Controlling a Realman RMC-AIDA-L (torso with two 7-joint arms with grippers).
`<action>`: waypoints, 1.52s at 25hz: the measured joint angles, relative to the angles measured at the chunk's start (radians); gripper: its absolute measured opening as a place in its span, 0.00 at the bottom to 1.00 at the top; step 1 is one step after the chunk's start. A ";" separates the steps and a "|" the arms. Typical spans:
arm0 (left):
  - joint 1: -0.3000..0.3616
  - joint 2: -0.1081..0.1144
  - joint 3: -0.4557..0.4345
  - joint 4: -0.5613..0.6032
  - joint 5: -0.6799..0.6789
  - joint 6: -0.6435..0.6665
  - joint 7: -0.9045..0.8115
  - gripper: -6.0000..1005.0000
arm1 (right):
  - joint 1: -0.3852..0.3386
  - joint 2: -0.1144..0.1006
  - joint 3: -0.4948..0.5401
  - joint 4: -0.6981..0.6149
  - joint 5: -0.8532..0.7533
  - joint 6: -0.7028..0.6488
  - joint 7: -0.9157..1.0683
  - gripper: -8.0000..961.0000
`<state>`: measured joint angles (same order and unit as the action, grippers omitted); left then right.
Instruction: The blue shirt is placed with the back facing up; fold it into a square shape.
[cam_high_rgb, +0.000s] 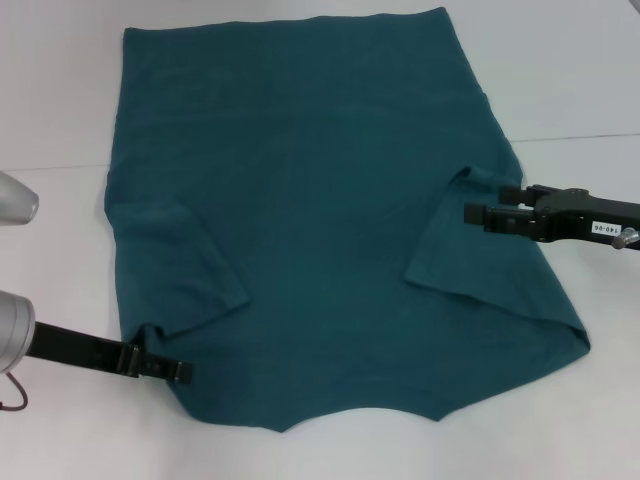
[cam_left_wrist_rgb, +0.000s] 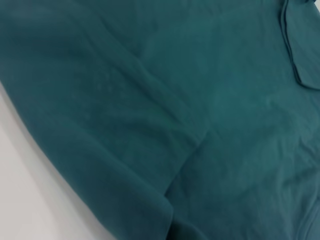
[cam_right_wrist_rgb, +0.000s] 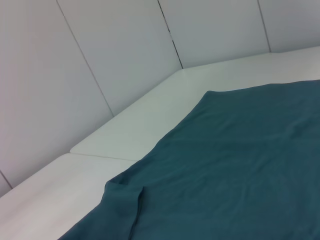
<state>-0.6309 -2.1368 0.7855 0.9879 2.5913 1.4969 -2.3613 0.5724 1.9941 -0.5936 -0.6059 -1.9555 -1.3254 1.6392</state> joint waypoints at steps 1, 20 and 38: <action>0.001 0.000 0.000 -0.002 0.001 -0.003 0.000 0.81 | -0.001 0.000 0.000 0.000 0.002 0.000 0.000 0.96; 0.012 0.004 0.001 -0.006 0.030 -0.049 -0.001 0.78 | -0.005 0.000 0.000 0.000 0.004 -0.004 -0.001 0.96; 0.013 0.002 0.003 -0.006 0.044 -0.052 0.001 0.08 | -0.005 0.000 0.000 0.000 0.006 -0.011 -0.001 0.96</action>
<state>-0.6184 -2.1350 0.7885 0.9817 2.6354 1.4449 -2.3601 0.5675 1.9941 -0.5937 -0.6059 -1.9496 -1.3363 1.6383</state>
